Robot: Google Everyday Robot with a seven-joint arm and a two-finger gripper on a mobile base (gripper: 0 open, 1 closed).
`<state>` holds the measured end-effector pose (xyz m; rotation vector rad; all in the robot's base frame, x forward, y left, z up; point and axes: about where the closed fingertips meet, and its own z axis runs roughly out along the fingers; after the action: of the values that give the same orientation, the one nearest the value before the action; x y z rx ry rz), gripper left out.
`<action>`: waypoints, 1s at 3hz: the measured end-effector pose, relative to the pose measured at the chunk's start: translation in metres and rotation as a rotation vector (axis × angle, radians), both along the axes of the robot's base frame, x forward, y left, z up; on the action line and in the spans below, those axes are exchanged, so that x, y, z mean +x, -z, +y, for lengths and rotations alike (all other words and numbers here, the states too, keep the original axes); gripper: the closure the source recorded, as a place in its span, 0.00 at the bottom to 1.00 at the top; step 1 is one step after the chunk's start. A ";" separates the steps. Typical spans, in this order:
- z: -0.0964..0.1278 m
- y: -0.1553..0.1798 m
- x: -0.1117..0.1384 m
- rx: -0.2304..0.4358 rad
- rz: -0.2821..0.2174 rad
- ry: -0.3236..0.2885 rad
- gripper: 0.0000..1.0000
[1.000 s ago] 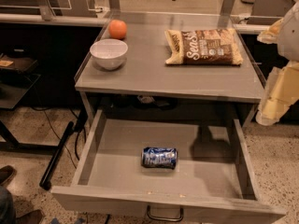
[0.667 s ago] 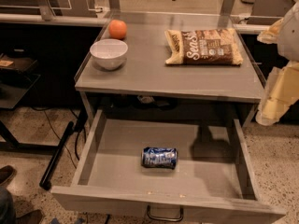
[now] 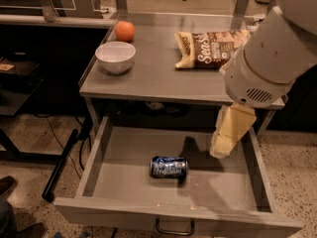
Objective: Pick pepsi can from top drawer and place on counter
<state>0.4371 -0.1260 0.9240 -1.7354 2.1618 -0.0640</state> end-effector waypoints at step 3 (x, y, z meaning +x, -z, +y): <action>0.033 0.083 0.007 -0.032 0.043 -0.026 0.00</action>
Offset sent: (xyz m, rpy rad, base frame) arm -0.0065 0.0472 -0.1059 -0.0243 0.0783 0.0410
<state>0.4443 -0.0930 0.8410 -1.7977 2.1796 -0.0546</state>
